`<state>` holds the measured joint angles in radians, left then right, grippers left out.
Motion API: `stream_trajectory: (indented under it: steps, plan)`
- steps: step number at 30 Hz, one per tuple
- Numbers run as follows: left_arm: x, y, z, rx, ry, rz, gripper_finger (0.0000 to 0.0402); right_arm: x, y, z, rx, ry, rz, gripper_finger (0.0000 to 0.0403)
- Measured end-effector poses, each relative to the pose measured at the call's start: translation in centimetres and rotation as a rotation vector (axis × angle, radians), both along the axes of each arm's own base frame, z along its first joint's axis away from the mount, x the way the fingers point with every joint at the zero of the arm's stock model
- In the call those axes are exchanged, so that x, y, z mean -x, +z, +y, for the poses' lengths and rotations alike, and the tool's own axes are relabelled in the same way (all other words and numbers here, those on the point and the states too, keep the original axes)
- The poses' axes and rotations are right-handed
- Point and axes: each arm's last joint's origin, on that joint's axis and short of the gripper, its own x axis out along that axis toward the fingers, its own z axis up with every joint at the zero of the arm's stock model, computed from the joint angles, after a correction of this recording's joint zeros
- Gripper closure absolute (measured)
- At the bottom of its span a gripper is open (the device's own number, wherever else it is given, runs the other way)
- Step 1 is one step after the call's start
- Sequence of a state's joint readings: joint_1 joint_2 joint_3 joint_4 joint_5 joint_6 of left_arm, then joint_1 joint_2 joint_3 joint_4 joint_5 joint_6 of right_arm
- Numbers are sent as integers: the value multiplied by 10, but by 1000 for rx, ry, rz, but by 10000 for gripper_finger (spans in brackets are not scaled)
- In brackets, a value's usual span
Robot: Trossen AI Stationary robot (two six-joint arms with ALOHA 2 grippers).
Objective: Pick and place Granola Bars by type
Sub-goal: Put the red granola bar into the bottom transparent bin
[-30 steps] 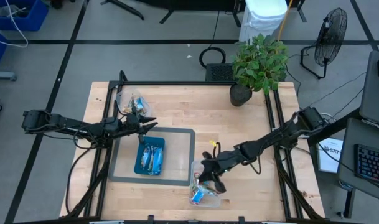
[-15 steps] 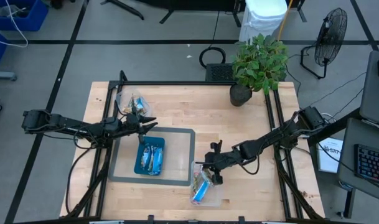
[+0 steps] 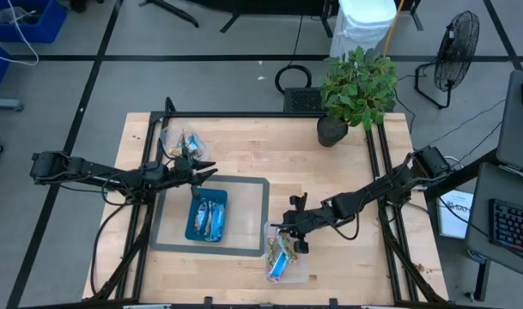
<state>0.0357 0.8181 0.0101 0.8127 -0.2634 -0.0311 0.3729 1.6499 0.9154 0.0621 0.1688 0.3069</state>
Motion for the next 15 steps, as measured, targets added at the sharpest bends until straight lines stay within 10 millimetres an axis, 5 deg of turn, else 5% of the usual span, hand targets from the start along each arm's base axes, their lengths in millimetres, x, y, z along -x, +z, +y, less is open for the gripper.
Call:
stream_trajectory:
  steps: [10, 15]
  plan:
    - [0, 0, 0, 0, 0, 0, 289, 19, 54, -2, -38, 49, -157, 333]
    - [0, 0, 0, 0, 0, 0, 289, 26, 63, 4, -29, 93, -181, 333]
